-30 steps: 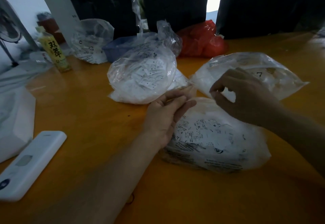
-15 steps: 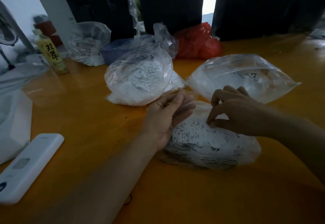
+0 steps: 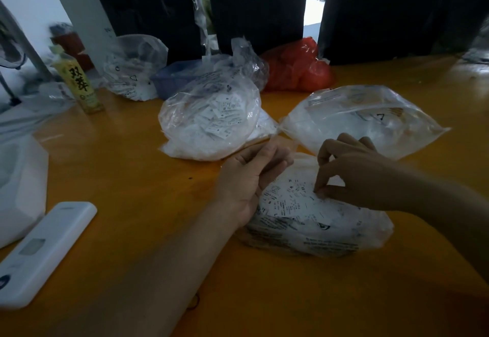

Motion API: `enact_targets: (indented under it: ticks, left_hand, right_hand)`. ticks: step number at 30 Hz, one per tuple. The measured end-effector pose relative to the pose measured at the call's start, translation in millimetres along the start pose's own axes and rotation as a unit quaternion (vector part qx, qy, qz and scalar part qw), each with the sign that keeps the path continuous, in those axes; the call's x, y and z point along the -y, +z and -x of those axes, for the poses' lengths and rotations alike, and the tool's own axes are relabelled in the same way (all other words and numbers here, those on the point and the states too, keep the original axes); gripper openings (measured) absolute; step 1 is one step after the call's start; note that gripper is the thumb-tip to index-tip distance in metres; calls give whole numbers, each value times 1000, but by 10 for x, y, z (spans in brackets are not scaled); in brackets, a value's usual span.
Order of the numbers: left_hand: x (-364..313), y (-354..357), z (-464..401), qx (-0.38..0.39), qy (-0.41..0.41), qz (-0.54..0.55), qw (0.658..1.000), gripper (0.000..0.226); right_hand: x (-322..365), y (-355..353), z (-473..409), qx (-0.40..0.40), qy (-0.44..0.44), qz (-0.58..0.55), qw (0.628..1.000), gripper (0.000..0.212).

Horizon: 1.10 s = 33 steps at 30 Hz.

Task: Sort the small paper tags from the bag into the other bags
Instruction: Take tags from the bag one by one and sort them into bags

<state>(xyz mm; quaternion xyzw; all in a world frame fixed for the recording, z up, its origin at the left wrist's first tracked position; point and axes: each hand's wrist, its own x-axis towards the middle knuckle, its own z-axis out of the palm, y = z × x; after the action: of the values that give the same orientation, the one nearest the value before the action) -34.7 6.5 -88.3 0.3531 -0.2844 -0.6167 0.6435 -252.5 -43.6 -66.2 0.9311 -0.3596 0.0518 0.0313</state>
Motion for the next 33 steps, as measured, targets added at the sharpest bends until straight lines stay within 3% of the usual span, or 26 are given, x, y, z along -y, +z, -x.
enact_targets:
  ticks: [2,5,8,10,14,17,21,25,33]
  left_hand:
    - [-1,-3,-1,-3,-2,0,1000,13]
    - [-6,-11,4,2,-5,3,1000,14]
    - [-10,-12,10,9,-7,7,1000,14]
    - [-4,-12,11,8,-7,6,1000,12]
    - [-1,-23,0,9,-3,0,1000,20]
    - [3,-29,-8,16,0,-12,1000,30]
    - [30,-31,-18,28,2,-26,999,33]
    - [64,-35,-8,53,12,-62,997,31]
    - [101,-47,11,80,14,-96,992,21]
  right_hand:
    - [-8,15,30,-12,-10,-39,999,13]
    - [-14,8,61,-13,-8,-96,995,36]
    - [-19,15,57,13,10,-20,1000,70]
    - [-24,37,58,31,8,8,999,76]
    - [-18,26,65,6,-28,-39,999,57]
    - [5,-1,59,-62,-8,-147,987,41]
    - [43,-74,64,-175,50,-287,941,22]
    - [89,-108,75,-195,64,-429,880,28]
    - [30,-85,92,-220,78,-454,860,13]
